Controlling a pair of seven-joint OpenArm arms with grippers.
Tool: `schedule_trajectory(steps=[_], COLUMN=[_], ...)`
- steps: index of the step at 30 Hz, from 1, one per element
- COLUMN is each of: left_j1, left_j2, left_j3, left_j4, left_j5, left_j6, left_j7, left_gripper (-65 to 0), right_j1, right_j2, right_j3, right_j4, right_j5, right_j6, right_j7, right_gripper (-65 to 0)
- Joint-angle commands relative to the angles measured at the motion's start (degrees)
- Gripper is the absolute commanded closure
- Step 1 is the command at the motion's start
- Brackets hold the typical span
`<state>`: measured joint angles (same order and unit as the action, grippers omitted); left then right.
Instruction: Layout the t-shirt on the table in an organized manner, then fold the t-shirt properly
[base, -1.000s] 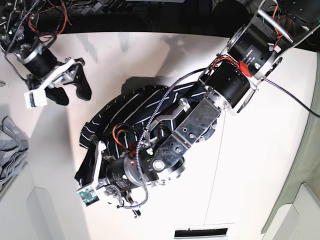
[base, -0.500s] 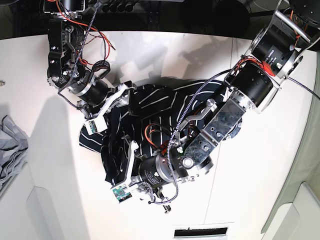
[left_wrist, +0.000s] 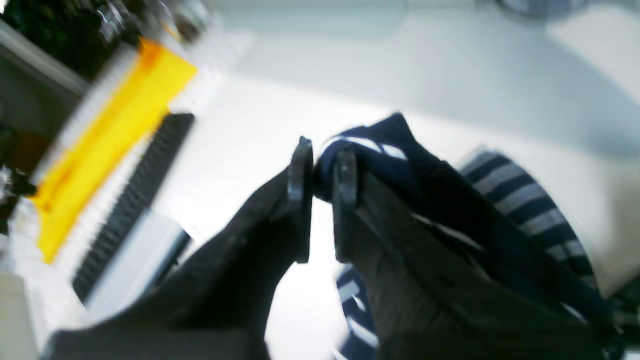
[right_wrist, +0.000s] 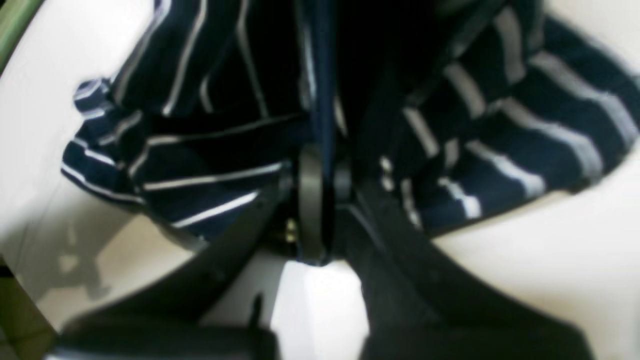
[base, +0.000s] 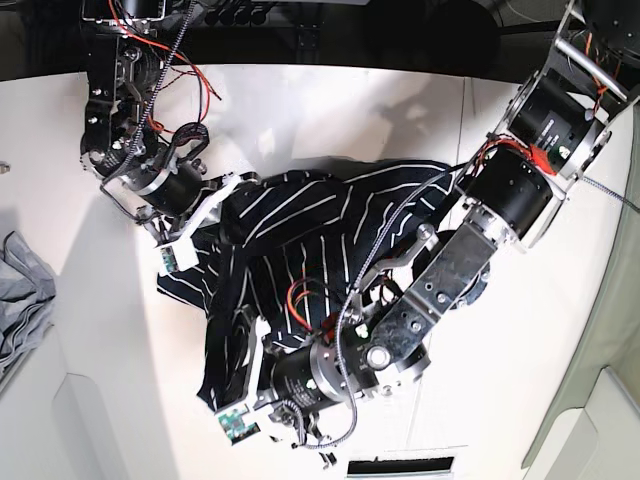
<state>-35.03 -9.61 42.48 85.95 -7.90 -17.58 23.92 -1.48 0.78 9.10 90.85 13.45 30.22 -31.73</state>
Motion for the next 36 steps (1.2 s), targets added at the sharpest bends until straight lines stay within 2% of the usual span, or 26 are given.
schedule_trajectory(steps=[1, 4, 6, 10, 12, 14, 16, 18, 20, 22, 25, 27, 30, 35, 36], left_j1=[-2.86, -4.92, -6.49, -11.02, -13.2, -14.36, -14.05, -12.35, -9.57, -6.93, -4.59, -3.78, -2.34, 1.03, 1.51], left_j2=[1.64, 4.04, 4.79, 4.66, 4.5, 4.68, 4.94, 5.29, 6.45, 8.15, 11.96, 15.13, 18.61, 18.61, 18.61], left_j3=[-0.52, -0.5, -0.5, -0.66, -0.94, -0.92, -0.92, -0.92, -0.9, -0.81, -0.81, -0.81, -0.81, 1.09, 2.45], left_j4=[1.16, 1.14, 1.14, 1.14, 1.14, 1.14, 1.11, 1.09, 1.07, 0.37, -4.07, -8.04, -12.74, -16.46, -16.61], left_j5=[0.02, 0.15, 1.64, 5.64, 5.81, 4.0, 1.46, -0.87, -1.09, -1.07, -0.94, -0.02, 0.02, -1.99, -3.15], left_j6=[0.7, 0.72, 1.11, 10.51, 10.84, 9.25, 5.57, 2.93, 1.79, 1.68, 1.31, -1.2, -5.66, -7.32, -8.68], left_j7=[-1.75, -0.94, -0.83, 1.64, 1.57, 1.57, 1.62, 1.38, 1.01, -0.26, -5.03, -6.91, -6.99, -7.04, -7.04], left_gripper=[-6.6, -0.7, 0.0, 0.0, 0.0, 0.0, 0.0, 0.0, 0.0, 0.0, 0.0, 0.0, 0.0, 0.0, -3.8], right_j1=[-0.33, -3.23, -5.07, -9.97, -11.41, -12.11, -12.9, -13.75, -14.88, -15.56, -15.37, -15.39, -15.41, -15.37, -15.37], right_j2=[0.15, 0.17, 0.31, 1.38, 1.44, 1.4, 1.38, 1.25, 1.25, 1.27, 1.31, 1.29, 1.27, 1.27, 1.27], right_j3=[1.6, 7.15, 11.78, 21.49, 26.4, 30.69, 33.48, 35.12, 35.95, 36.11, 36.17, 36.37, 37.4, 40.17, 40.79], right_j4=[3.93, 14.29, 21.2, 29.07, 30.53, 30.64, 30.45, 30.4, 30.14, 29.75, 29.0, 28.33, 27.19, 25.29, 24.79], right_j5=[1.64, 5.4, 8.0, 13.2, 14.88, 16.28, 16.83, 16.7, 16.74, 16.48, 13.94, 11.65, 8.48, 6.45, 6.47], right_j6=[0.2, 0.24, 0.24, 0.22, 0.22, 0.22, 0.22, 0.22, 0.22, 0.22, 0.15, -0.26, -2.49, -8.37, -9.16], right_j7=[0.02, -3.96, -6.08, -7.52, -7.52, -7.52, -7.56, -7.61, -7.65, -7.82, -6.93, -5.31, -5.2, -5.18, -5.18], right_gripper=[0.0, 0.0, 0.0, 0.0, 0.0, 0.0, 0.0, 0.0, 0.0, 0.0, 0.0, 0.0, 0.0, 0.0, 0.0])
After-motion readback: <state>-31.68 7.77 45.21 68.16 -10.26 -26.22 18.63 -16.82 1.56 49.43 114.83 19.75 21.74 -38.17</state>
